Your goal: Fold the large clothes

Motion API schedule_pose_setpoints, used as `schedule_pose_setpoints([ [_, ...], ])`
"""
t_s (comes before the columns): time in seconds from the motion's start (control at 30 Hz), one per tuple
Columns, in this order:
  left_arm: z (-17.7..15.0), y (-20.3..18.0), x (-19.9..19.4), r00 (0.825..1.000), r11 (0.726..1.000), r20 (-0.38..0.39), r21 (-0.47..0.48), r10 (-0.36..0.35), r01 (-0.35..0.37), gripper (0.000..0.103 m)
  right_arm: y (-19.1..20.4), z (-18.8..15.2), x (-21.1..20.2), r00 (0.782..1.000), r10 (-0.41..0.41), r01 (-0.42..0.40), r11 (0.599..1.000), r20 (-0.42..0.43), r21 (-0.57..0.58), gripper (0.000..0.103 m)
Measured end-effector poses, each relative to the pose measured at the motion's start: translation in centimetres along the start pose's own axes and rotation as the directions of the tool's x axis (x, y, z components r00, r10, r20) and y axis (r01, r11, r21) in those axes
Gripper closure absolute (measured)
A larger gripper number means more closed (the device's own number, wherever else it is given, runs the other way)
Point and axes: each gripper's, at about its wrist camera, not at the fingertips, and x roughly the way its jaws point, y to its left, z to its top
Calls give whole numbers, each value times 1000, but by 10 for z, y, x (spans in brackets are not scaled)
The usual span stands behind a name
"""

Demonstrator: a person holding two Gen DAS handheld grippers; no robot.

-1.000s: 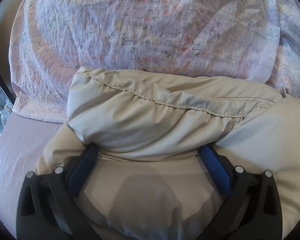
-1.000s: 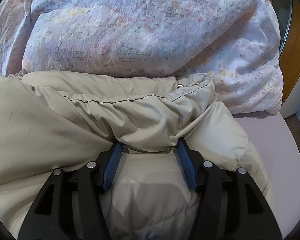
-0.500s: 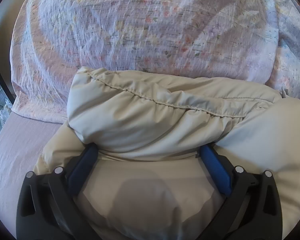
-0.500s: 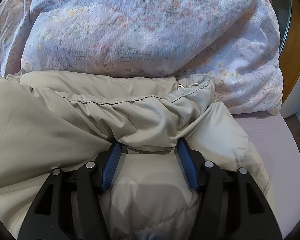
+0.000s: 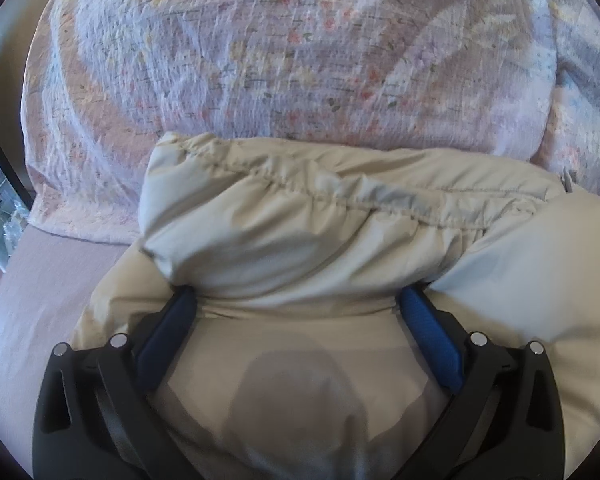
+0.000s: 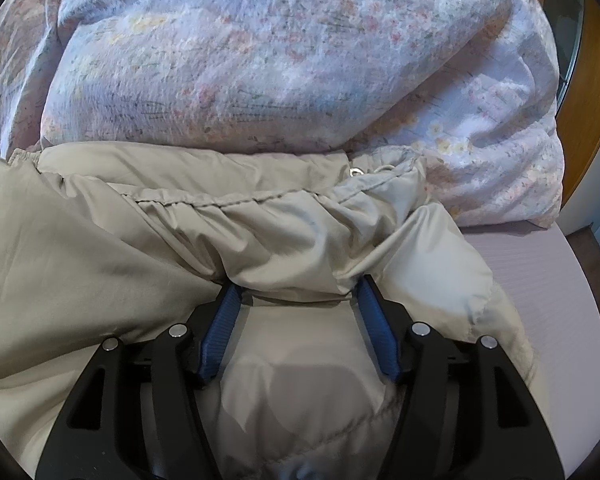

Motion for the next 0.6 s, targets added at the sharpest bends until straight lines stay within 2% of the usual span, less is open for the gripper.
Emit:
schedule_pose_setpoints([
  [0.1,-1,2,-18,999,1000,-42,28,13,-12,2,-12,2,-19,997,38,-35,999,-66,34,35],
  [0.2,-11,11,-45,998,999,-57,34,7,-5,2,-29,-4,-50,995,44,-37,997,-89,73,26],
  [0.3,-26,26,-69,998,1000,-65,28,0,1,2,-57,-16,-80,993,54,-37,987,-102,158,23],
  [0.4,-44,42,-86,997,999,-79,27,18,-16,2,-94,-35,-102,991,48,-11,961,-127,277,17],
  [0.53,-67,66,-91,991,1000,-133,-7,29,-30,2,-138,-66,-102,970,136,-24,879,-203,476,17],
  [0.6,-79,77,-89,985,998,-169,-49,16,-25,2,-151,-85,-95,948,219,-46,813,-233,580,17],
])
